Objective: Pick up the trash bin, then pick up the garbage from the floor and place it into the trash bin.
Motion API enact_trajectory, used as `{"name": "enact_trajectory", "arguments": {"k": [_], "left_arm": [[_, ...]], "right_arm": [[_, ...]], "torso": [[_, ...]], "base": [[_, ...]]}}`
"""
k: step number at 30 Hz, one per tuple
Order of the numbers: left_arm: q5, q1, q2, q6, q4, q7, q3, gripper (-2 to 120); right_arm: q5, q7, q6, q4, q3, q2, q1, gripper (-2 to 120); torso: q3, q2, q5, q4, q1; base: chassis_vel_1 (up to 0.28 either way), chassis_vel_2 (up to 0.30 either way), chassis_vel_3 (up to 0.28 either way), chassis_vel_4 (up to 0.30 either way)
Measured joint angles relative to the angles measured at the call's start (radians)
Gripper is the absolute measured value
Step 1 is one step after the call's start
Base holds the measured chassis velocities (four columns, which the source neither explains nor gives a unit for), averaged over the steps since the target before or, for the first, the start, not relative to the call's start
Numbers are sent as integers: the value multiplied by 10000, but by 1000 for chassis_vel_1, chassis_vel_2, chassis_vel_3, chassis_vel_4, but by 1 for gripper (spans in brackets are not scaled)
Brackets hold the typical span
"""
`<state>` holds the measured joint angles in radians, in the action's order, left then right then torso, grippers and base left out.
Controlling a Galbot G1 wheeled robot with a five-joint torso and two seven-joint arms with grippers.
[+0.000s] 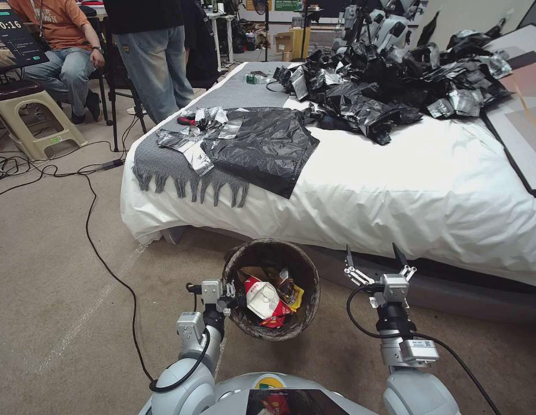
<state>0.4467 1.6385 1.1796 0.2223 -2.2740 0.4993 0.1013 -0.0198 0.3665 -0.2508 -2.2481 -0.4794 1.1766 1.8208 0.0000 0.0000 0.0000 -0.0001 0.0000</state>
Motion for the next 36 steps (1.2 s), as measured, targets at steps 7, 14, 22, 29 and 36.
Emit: {"name": "enact_trajectory", "arguments": {"k": [7, 14, 22, 29, 36], "left_arm": [[5, 42, 12, -1, -77, 2, 2, 2], [6, 124, -27, -15, -147, -4, 62, 2], [-7, 131, 4, -17, -161, -10, 64, 2], [-26, 166, 7, -32, -161, -25, 95, 2], [-54, 191, 23, -46, -162, -40, 134, 2]], "right_arm": [[-2, 6, 7, -75, -3, -171, 14, 100], [-4, -5, 41, -83, 42, -259, 7, 100], [-1, -22, 50, -82, 53, -359, -20, 100], [-9, -62, 49, -57, 98, -443, -70, 100], [-10, -82, 47, -29, 178, -436, -110, 100]], "torso": [[0, 0, 0, 0, 0], [0, 0, 1, 1, 0], [0, 0, 0, 0, 0], [0, 0, 0, 1, 0], [0, 0, 0, 0, 0]], "base": [[0, 0, 0, 0], [56, 54, 53, 49], [87, 91, 86, 82], [118, 116, 122, 126], [129, 126, 124, 117]]}}
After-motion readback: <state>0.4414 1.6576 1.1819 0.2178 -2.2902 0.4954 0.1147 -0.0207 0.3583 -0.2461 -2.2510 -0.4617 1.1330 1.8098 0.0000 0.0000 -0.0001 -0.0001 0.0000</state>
